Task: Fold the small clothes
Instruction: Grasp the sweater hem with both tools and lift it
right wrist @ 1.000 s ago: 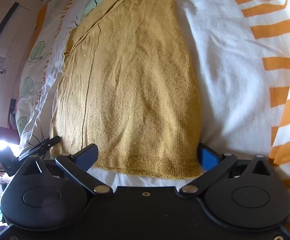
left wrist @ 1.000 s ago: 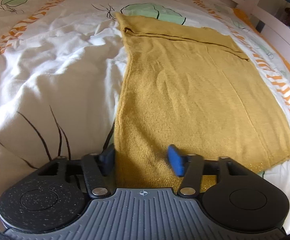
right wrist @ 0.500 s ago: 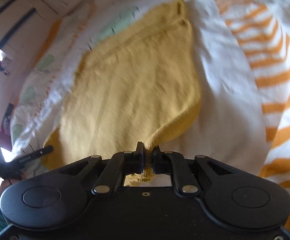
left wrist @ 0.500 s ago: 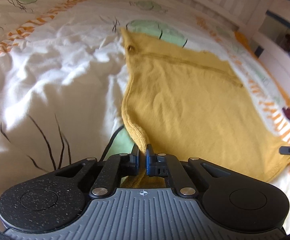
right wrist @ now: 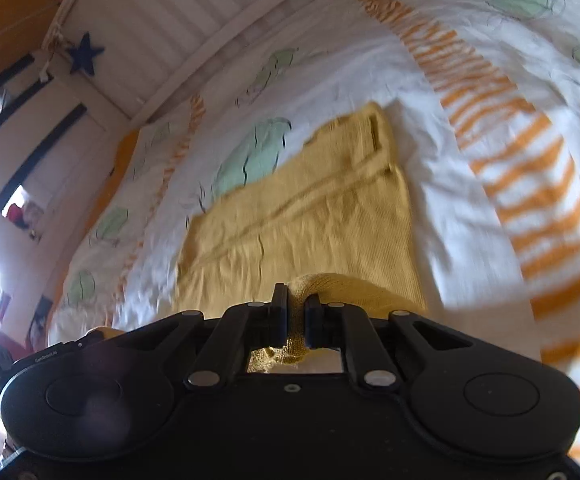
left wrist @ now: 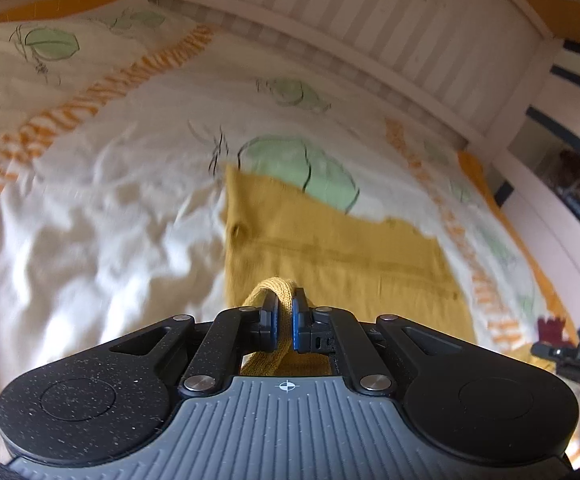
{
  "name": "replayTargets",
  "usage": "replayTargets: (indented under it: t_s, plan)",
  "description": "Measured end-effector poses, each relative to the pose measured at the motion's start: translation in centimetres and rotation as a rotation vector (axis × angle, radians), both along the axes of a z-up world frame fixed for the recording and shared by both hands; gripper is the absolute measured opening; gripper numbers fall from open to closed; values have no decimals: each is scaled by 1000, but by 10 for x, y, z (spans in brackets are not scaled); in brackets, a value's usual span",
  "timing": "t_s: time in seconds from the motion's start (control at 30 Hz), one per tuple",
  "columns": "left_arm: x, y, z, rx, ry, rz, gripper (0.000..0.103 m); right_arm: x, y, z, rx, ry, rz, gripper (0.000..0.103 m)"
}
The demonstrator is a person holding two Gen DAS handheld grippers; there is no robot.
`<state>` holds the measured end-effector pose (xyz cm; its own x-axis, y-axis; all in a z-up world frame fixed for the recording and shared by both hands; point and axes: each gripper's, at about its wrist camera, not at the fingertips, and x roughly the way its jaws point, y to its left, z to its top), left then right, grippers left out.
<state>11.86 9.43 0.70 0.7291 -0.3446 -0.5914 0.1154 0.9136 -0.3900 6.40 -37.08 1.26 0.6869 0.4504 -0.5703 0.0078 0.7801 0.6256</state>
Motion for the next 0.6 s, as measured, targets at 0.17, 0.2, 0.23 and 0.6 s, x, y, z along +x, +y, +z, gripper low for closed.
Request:
replayTargets:
  t_s: [0.17,0.2,0.23,0.6]
  plan:
    - [42,-6,12,-15,-43,24,6,40,-3,12,-4,-46,-44,17]
    - [51,-6,12,-22,-44,28,6,48,-4,14,-5,-54,-53,16]
    - [60,-6,12,-29,-43,35,6,57,-5,15,-4,-62,-63,16]
    - [148,-15,-17,-22,-21,93,6,158,-6,-8,-19,-35,-148,16]
